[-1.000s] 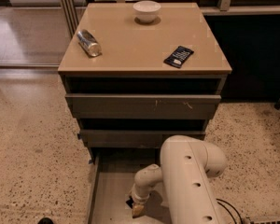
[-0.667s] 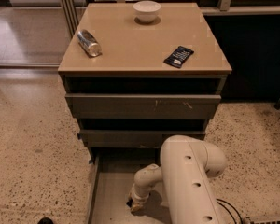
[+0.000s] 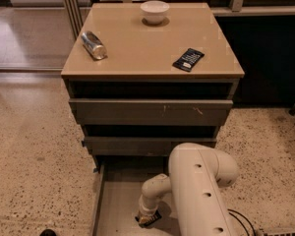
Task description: Pick rxbar chocolate from bottom drawer and place on counter
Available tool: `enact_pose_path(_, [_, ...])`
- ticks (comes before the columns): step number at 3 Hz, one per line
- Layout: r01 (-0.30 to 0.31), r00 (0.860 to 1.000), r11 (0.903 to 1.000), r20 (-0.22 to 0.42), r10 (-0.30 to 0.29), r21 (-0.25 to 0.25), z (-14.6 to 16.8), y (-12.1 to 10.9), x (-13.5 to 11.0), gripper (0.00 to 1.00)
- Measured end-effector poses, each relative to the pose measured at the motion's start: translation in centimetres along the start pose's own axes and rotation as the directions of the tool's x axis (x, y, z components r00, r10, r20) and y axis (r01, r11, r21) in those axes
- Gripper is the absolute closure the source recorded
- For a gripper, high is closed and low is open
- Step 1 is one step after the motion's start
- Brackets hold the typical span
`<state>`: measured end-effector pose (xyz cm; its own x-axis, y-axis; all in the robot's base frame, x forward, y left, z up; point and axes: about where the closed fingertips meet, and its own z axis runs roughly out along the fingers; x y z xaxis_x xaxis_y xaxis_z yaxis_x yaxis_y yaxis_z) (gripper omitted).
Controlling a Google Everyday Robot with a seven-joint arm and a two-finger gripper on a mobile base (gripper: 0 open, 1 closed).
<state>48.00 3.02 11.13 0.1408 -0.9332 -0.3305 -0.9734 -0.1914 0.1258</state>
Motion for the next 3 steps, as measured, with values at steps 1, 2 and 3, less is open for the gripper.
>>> enact_pose_path(1, [0.003,1.000,1.0000,0.005,-0.003,-0.005,-0.7,0.0,-0.1,1.00])
enact_pose_path(2, [0.014,0.999,0.9996,0.044,-0.013,-0.025,-4.9,-0.7,-0.9,1.00])
enact_pose_path(3, [0.028,0.996,0.9981,0.086,-0.024,-0.054,-11.4,-0.7,-1.5,1.00])
